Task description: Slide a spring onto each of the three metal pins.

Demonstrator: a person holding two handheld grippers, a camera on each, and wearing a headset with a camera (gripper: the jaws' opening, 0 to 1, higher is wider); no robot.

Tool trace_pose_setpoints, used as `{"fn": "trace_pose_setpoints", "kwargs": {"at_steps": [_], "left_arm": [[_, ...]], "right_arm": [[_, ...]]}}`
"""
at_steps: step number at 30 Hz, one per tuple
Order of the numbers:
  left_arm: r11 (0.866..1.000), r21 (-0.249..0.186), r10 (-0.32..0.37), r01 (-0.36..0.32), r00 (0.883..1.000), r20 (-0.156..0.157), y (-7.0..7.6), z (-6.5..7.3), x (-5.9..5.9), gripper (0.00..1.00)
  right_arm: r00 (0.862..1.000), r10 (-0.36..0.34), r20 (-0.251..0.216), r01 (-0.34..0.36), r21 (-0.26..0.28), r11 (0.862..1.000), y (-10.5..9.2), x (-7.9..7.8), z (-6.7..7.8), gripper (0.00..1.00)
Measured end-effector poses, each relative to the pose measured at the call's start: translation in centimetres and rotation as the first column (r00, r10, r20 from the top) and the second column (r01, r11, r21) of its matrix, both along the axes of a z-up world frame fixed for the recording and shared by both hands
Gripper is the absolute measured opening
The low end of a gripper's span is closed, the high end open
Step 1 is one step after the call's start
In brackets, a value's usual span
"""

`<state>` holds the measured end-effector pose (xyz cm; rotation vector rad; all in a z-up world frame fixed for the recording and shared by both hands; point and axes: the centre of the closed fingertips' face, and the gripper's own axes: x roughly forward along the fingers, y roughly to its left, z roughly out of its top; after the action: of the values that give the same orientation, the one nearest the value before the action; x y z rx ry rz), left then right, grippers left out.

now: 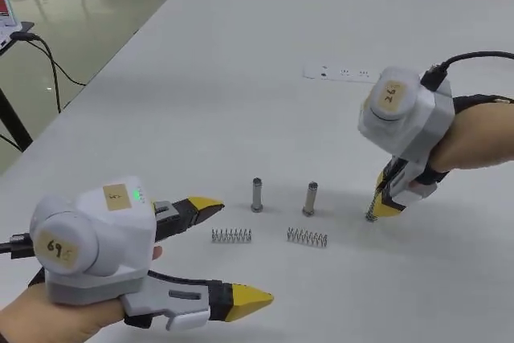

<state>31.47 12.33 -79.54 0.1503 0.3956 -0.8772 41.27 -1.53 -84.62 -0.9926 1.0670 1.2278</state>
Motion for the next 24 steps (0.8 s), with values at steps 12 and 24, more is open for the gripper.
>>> {"fn": "trace_pose_setpoints", "kwargs": {"at_steps": [12, 24], "left_arm": [[1.0, 0.001, 0.002, -0.002, 1.0, -0.001, 0.03, 0.04, 0.0, 0.72], [1.0, 0.0, 0.003, -0.003, 1.0, -0.002, 0.05, 0.01, 0.08, 0.72]], "right_arm": [[1.0, -0.007, 0.0, 0.007, 0.007, 1.0, 0.12, 0.15, -0.09, 0.09], [1.0, -0.013, 0.002, 0.013, 0.033, 0.999, 0.41, 0.19, -0.06, 0.18]]}}
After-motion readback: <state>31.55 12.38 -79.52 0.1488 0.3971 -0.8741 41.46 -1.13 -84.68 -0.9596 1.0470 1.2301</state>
